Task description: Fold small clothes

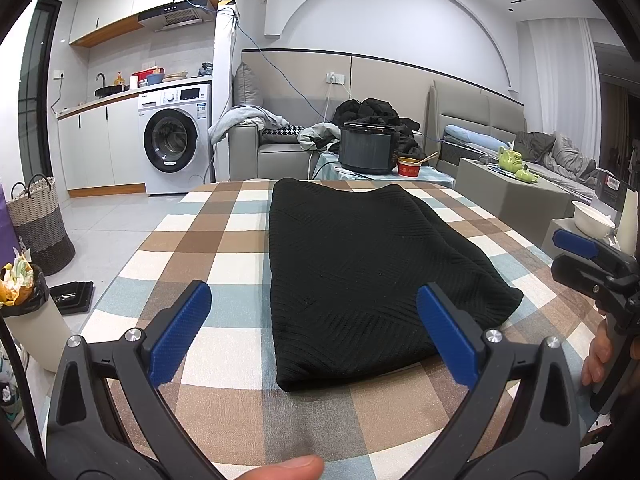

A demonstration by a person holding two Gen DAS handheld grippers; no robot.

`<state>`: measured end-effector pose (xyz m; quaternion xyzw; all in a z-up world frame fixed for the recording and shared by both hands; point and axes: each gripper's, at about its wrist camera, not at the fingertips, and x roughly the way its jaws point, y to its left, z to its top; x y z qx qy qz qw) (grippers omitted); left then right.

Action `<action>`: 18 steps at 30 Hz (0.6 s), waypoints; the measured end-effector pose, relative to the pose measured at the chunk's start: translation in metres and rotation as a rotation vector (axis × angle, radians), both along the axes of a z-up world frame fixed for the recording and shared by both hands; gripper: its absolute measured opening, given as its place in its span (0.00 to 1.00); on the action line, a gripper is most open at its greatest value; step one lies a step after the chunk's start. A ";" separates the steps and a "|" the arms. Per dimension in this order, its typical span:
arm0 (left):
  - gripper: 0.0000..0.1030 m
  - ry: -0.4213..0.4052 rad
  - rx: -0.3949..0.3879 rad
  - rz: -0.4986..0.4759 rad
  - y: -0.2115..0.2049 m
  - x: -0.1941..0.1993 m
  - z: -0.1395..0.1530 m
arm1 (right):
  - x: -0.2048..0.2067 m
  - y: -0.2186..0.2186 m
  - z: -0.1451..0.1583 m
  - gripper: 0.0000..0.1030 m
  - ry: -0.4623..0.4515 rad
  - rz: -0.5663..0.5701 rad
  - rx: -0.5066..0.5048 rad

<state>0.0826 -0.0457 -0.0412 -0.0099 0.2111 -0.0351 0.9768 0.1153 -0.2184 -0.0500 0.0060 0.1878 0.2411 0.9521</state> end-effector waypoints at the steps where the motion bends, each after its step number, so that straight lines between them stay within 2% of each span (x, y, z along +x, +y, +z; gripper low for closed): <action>1: 0.99 0.000 0.000 0.000 0.000 0.000 0.000 | 0.000 0.000 0.000 1.00 0.000 0.001 0.000; 18: 0.99 0.000 -0.001 0.000 0.001 0.000 0.000 | 0.000 0.000 0.000 1.00 0.001 0.000 0.001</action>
